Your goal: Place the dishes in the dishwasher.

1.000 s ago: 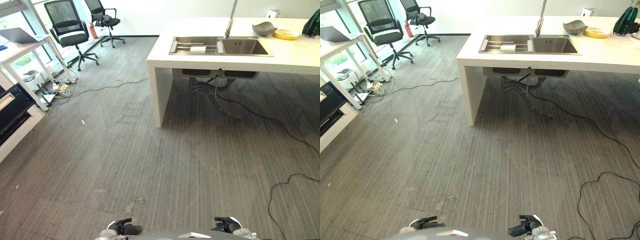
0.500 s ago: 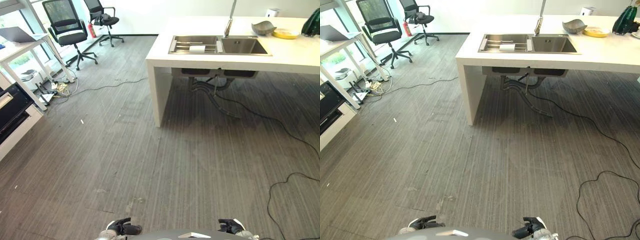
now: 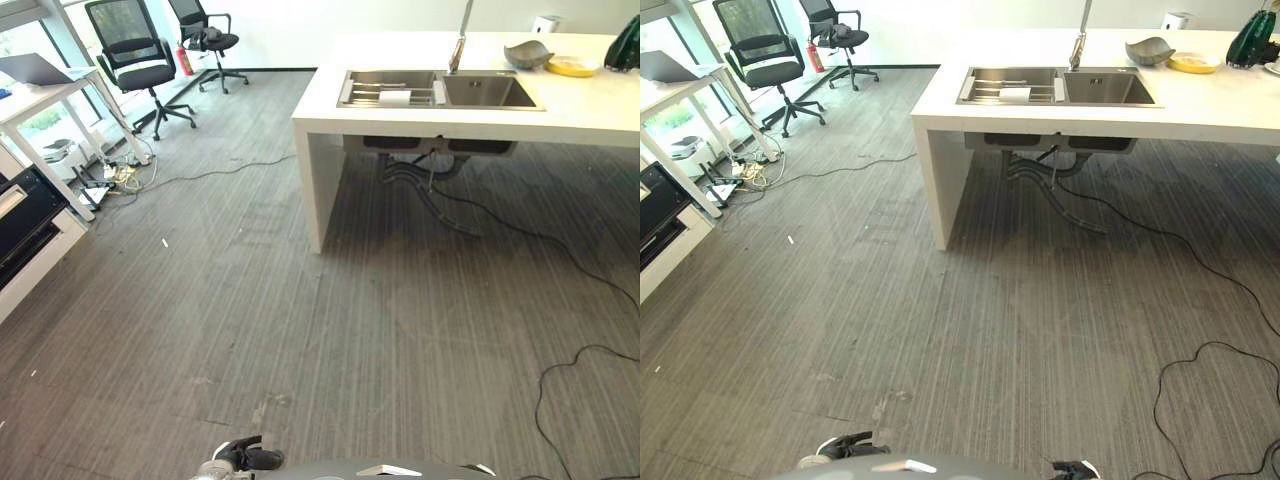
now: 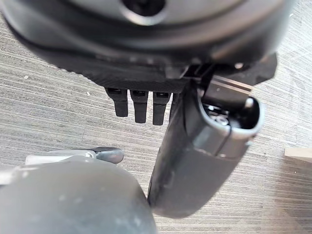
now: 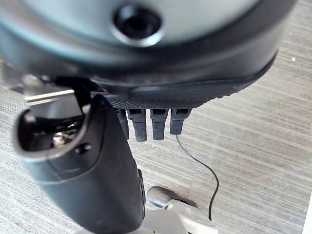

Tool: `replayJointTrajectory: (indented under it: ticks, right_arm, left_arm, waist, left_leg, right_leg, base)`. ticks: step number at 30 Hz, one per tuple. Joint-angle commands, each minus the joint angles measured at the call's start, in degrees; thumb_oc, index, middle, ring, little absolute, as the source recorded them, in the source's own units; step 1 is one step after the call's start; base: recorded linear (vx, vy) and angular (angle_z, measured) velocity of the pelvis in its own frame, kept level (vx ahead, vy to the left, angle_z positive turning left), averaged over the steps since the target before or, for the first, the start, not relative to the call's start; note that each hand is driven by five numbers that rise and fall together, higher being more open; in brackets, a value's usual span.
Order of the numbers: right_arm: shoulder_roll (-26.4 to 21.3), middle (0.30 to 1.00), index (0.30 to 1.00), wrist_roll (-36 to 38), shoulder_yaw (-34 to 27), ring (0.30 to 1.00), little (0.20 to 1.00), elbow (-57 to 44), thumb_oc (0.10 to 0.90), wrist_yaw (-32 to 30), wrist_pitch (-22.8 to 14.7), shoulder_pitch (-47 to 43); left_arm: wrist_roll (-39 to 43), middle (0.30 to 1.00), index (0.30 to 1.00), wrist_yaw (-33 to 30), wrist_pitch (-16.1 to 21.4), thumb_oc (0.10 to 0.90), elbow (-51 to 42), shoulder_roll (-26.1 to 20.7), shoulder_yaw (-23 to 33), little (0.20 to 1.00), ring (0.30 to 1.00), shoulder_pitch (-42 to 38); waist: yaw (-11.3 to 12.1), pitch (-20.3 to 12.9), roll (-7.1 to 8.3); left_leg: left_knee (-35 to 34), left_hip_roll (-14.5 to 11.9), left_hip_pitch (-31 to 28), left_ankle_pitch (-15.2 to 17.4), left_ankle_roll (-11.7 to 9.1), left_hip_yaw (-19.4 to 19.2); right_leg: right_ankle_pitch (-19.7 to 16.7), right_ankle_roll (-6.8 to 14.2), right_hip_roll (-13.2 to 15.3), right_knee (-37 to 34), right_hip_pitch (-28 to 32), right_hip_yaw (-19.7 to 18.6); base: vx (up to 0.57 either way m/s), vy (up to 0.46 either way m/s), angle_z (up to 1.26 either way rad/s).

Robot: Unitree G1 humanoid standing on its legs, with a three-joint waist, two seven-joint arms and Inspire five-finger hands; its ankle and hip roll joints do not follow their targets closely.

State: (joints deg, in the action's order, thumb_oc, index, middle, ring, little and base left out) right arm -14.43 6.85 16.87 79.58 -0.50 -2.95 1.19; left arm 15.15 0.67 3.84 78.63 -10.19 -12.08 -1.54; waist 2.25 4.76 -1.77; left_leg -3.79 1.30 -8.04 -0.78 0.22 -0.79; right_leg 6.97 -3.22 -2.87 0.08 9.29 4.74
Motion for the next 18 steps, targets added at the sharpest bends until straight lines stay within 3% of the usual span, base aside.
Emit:
replayJointTrajectory:
  ticks: [1,4,6,7,8,10,12,14,15,16,17,18]
  right_arm:
    - [0.2,0.900,0.900,0.7,0.7,0.900,0.900,0.2,0.800,1.1,-0.7,-1.4]
    - [-0.2,0.900,0.900,1.0,0.5,0.900,0.900,0.1,0.800,1.2,-0.5,-2.3]
    - [-0.6,0.900,0.900,1.3,0.5,0.900,0.900,0.2,0.800,1.1,-0.6,-3.2]
    - [-1.0,0.900,0.900,1.4,0.4,0.900,0.900,0.1,0.800,1.1,-0.6,-3.3]
    - [-1.0,0.900,0.900,1.4,0.4,0.900,0.900,0.1,0.800,1.1,-0.6,-3.4]
    - [-1.9,0.900,0.900,1.7,0.1,0.900,0.900,0.2,0.800,0.8,-0.3,-3.4]
    - [-2.4,0.900,0.900,1.4,-0.2,0.900,0.900,0.9,0.800,0.6,0.0,-3.2]
    - [-2.5,0.900,0.900,1.2,-0.2,0.900,0.900,1.1,0.800,0.5,0.0,-3.0]
    - [-2.5,0.900,0.900,0.5,-0.3,0.900,0.900,1.2,0.800,0.3,0.3,-2.8]
    - [-2.5,0.900,0.900,0.5,-0.3,0.900,0.900,1.2,0.800,0.3,0.3,-2.7]
    - [-2.7,0.900,0.900,0.2,0.0,0.900,0.900,1.2,0.800,0.3,0.1,-3.1]
    - [-2.7,0.900,0.900,0.2,0.0,0.900,0.900,1.2,0.800,0.3,0.1,-3.0]
  left_arm:
    - [-1.5,0.900,0.900,0.9,-0.2,0.800,4.0,1.7,0.0,0.900,0.900,-1.0]
    - [-0.2,0.900,0.900,0.9,-0.3,0.800,4.0,1.4,0.6,0.900,0.900,-1.5]
    - [1.3,0.900,0.900,0.6,-0.2,0.800,3.9,1.0,1.4,0.900,0.900,-2.1]
    - [2.7,0.900,0.900,0.5,-0.1,0.800,3.7,0.9,1.8,0.900,0.900,-2.7]
    - [2.7,0.900,0.900,0.5,-0.1,0.800,3.7,0.9,1.8,0.900,0.900,-2.7]
    - [5.6,0.900,0.900,0.6,0.0,0.800,3.2,0.8,2.5,0.900,0.900,-3.2]
    - [7.1,0.900,0.900,0.7,0.0,0.800,3.7,1.0,3.1,0.900,0.900,-3.5]
    - [6.6,0.900,0.900,0.8,0.0,0.800,3.9,1.1,3.1,0.900,0.900,-3.2]
    - [5.3,0.900,0.900,0.7,-0.1,0.800,4.1,1.3,2.8,0.900,0.900,-2.2]
    - [5.3,0.900,0.900,0.7,-0.1,0.800,4.1,1.2,2.8,0.900,0.900,-2.1]
    - [4.3,0.900,0.900,0.7,-0.2,0.800,4.4,1.2,2.6,0.900,0.900,-1.2]
    - [4.3,0.900,0.900,0.7,-0.2,0.800,4.3,1.2,2.6,0.900,0.900,-1.2]
  waist:
    - [-0.1,0.6,1.44]
    - [-0.1,1.6,1.48]
    - [0.2,3.0,2.41]
    - [0.7,4.3,3.25]
    - [0.6,4.2,3.19]
    - [2.2,6.8,4.30]
    - [2.6,7.2,3.65]
    - [3.4,7.0,3.71]
    - [4.5,6.3,2.51]
    - [4.5,6.5,2.77]
    - [6.2,6.0,2.22]
    - [6.2,6.1,2.45]
  left_leg:
    - [-1.2,-1.5,-1.2,2.3,-3.3,0.8]
    - [0.3,-2.5,-0.3,1.9,-3.7,0.8]
    - [9.1,-2.4,4.1,3.9,-4.5,0.3]
    - [17.7,-2.2,8.2,2.8,-5.8,-0.6]
    - [18.1,-2.2,8.6,3.0,-5.8,-0.5]
    - [33.0,-1.7,16.4,-2.5,-7.2,-0.2]
    - [28.1,-2.5,22.3,-4.2,-6.7,-3.6]
    - [25.3,-2.5,23.5,-3.5,-6.0,-4.7]
    - [15.4,-3.9,25.3,-6.9,-5.7,-6.2]
    - [14.8,-3.6,24.7,-7.2,-5.7,-6.4]
    - [5.7,-4.7,27.6,-9.6,-6.1,-6.6]
    - [5.3,-4.5,27.1,-9.8,-6.1,-6.8]
  right_leg:
    - [-4.4,7.3,3.3,-4.7,0.8,0.8]
    - [-3.8,6.6,2.7,-3.3,-0.4,0.5]
    - [-3.7,6.0,2.9,-2.3,-1.6,0.2]
    - [-3.6,5.5,3.2,-2.7,-1.1,0.2]
    - [-3.7,5.5,3.2,-2.7,-1.2,0.3]
    - [-3.3,4.5,3.8,-3.5,0.8,0.5]
    - [-1.9,4.5,3.4,-4.7,2.7,1.5]
    - [-0.9,4.9,3.4,-5.1,3.9,1.2]
    - [0.8,5.4,2.1,-5.1,5.3,0.1]
    - [1.0,5.5,2.4,-5.1,5.5,0.1]
    - [3.3,6.0,1.8,-5.1,8.0,-1.9]
    - [3.4,6.0,2.1,-5.1,8.2,-1.9]
  base:
    - [0.00,0.000,0.00]
    - [0.00,-0.098,0.01]
    - [-0.06,-0.134,-0.02]
    - [-0.04,-0.136,0.01]
    - [0.00,-0.183,0.07]
    - [0.08,-0.176,0.02]
    - [0.21,-0.046,0.19]
    - [0.28,0.051,0.28]
    - [0.27,0.074,-0.12]
    - [0.53,0.150,-0.35]
    - [0.27,0.074,-0.45]
    - [0.39,0.104,-0.19]
